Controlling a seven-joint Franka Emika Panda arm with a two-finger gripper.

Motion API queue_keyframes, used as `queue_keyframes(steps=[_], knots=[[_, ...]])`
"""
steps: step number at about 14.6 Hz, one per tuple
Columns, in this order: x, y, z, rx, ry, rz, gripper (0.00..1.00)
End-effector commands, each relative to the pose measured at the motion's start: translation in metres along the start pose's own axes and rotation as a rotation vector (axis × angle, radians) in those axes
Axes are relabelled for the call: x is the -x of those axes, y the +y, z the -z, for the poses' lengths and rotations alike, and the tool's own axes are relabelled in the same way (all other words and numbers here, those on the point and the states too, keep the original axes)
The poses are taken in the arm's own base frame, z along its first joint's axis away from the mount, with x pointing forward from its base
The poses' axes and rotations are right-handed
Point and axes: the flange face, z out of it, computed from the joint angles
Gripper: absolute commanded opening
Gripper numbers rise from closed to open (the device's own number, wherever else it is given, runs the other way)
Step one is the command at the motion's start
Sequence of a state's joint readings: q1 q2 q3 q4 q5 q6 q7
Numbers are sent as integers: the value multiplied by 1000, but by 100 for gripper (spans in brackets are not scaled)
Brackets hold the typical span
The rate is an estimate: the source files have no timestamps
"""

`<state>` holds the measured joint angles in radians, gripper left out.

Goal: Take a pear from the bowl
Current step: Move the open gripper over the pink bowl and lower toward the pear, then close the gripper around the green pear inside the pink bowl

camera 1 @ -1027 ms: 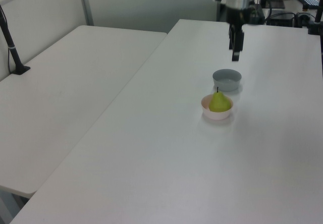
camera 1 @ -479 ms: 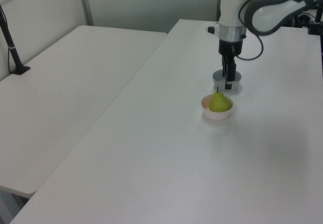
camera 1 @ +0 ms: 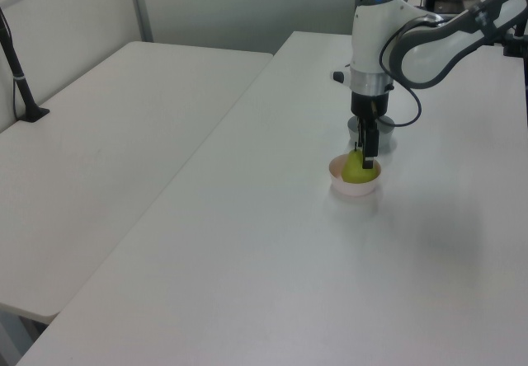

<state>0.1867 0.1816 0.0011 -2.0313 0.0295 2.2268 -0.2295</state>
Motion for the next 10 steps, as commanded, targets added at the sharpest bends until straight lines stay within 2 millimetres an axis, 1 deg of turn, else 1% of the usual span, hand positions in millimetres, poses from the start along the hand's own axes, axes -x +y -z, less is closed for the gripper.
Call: queue_keyframes(steps=[1, 2, 3, 4, 5, 6, 7, 8, 9, 10], knots=[[-4, -9, -14, -5, 8, -4, 100], [-5, -9, -17, -5, 11, -4, 100], [-6, -10, -20, -4, 14, -3, 96], [-7, -9, -20, -3, 19, -5, 87], [-8, -7, -19, -1, 28, -6, 65], [-8, -7, -19, -1, 28, -6, 47], [-8, -7, -19, -1, 28, -6, 26], [-7, -7, -19, -1, 28, -8, 12], [-7, -7, -19, -2, 28, -9, 5], [-7, -7, -18, -2, 25, -6, 4]])
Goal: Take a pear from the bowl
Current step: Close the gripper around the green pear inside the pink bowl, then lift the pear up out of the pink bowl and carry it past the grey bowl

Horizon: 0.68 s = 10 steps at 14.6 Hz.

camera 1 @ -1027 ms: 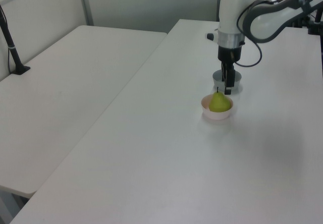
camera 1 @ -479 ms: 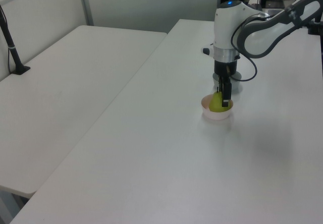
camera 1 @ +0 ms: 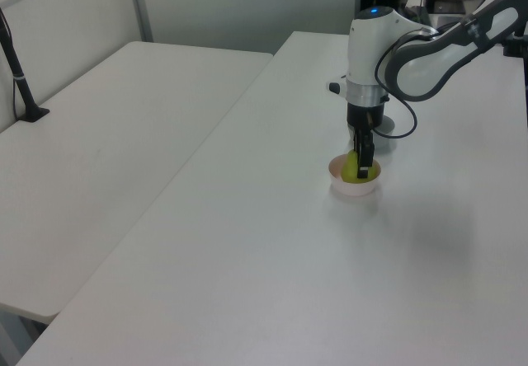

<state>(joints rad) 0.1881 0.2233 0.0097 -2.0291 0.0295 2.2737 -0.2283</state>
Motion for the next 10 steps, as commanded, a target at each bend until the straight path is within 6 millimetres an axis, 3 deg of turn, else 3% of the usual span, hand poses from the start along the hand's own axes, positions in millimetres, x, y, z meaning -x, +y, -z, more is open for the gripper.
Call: queue_keyframes(steps=[1, 5, 7, 10], knots=[[1, -1, 6, -2, 18, -16, 4], [-1, 2, 31, -2, 21, -22, 4], [-5, 8, 72, -6, 18, -31, 4], [-2, 20, 114, -6, 15, -51, 4]])
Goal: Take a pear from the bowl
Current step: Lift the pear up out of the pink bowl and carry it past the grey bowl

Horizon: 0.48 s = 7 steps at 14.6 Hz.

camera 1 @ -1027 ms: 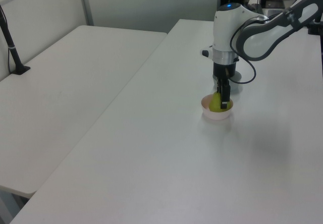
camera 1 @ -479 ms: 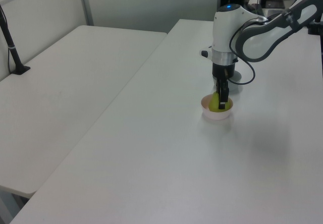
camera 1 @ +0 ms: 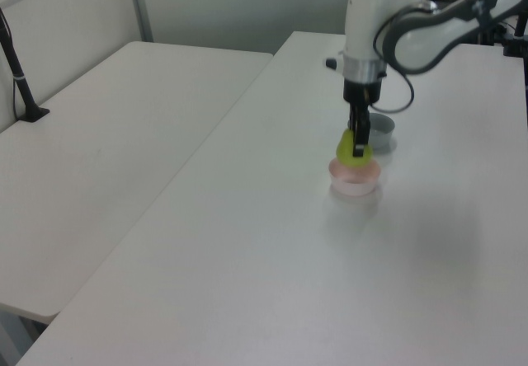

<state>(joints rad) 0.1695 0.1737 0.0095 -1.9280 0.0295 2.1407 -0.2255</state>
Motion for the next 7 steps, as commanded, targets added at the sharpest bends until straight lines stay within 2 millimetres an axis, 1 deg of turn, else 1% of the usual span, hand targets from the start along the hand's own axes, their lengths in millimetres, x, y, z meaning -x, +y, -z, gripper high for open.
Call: queue_keyframes(steps=[1, 4, 5, 6, 7], knots=[[6, 14, 66, -9, -4, -41, 4], [13, 32, 101, -16, -37, -75, 4], [17, 38, 119, -15, -42, -83, 4], [23, 49, 134, -17, -47, -103, 4], [26, 57, 145, -18, -46, -120, 4]])
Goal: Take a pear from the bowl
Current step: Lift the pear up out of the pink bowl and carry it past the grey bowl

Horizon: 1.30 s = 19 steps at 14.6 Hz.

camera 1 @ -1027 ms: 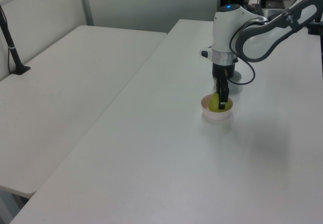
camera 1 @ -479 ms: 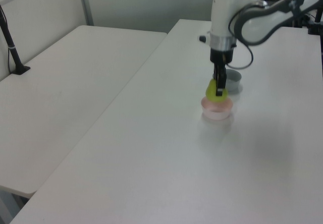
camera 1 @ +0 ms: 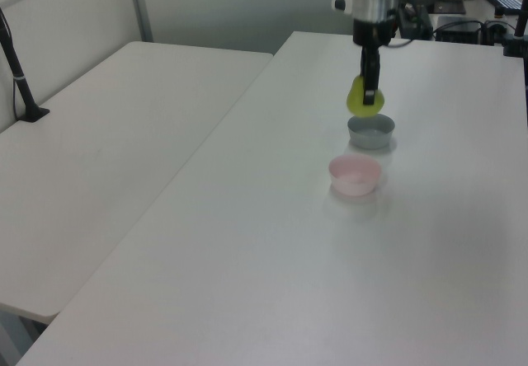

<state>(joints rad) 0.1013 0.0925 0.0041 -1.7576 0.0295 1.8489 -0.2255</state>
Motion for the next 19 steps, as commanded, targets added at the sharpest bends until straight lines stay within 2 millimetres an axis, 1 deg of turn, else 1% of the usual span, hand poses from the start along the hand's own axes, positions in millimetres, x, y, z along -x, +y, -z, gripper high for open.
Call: queue_keyframes(steps=[1, 2, 3, 4, 6, 7, 9, 10, 11, 12, 13, 14, 18, 19], knots=[[14, 23, 55, -10, -8, -58, 4], [19, 31, 69, -10, -10, -73, 4], [24, 42, 87, -9, -11, -89, 4], [28, 47, 99, -7, -7, -95, 4], [34, 57, 109, -6, -6, -110, 4], [37, 66, 114, -3, 2, -117, 4], [50, 96, 120, -8, 24, -76, 4], [55, 111, 119, -8, 29, -57, 4], [56, 119, 117, -6, 32, -42, 3], [54, 126, 118, 2, 61, -33, 4], [54, 139, 119, 12, 98, -37, 3], [54, 151, 117, 14, 125, -44, 3], [42, 202, 78, 18, 183, -68, 3], [36, 217, 60, 37, 190, -70, 3]])
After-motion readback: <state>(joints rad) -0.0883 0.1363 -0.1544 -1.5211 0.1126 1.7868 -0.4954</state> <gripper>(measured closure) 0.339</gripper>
